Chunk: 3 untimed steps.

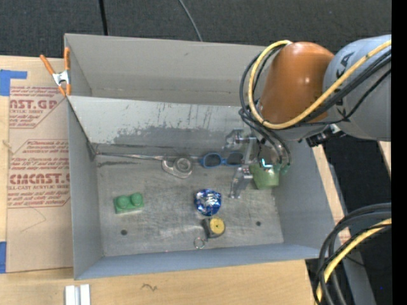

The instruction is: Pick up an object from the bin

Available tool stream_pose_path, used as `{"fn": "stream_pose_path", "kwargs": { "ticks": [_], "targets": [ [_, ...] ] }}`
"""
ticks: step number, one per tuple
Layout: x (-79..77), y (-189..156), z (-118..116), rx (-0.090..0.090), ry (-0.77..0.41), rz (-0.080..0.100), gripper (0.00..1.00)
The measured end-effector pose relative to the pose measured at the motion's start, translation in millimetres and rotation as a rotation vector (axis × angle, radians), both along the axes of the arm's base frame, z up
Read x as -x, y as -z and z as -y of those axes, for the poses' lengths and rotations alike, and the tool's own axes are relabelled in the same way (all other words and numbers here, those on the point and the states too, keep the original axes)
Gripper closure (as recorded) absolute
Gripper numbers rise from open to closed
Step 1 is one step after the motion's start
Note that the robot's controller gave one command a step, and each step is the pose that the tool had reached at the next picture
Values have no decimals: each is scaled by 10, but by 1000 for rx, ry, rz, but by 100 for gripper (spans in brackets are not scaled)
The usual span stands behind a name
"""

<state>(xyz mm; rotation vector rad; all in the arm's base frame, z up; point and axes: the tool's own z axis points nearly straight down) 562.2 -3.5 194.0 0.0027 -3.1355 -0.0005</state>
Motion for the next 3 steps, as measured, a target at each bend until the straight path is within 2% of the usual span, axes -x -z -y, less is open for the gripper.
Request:
{"fn": "stream_pose_path", "kwargs": {
  "ticks": [1,2,3],
  "targets": [
    [72,1220,-95,-2,79,17,0],
    [442,926,-175,0,287,15,0],
    [523,940,-288,-1,387,9,0]
  ]
}}
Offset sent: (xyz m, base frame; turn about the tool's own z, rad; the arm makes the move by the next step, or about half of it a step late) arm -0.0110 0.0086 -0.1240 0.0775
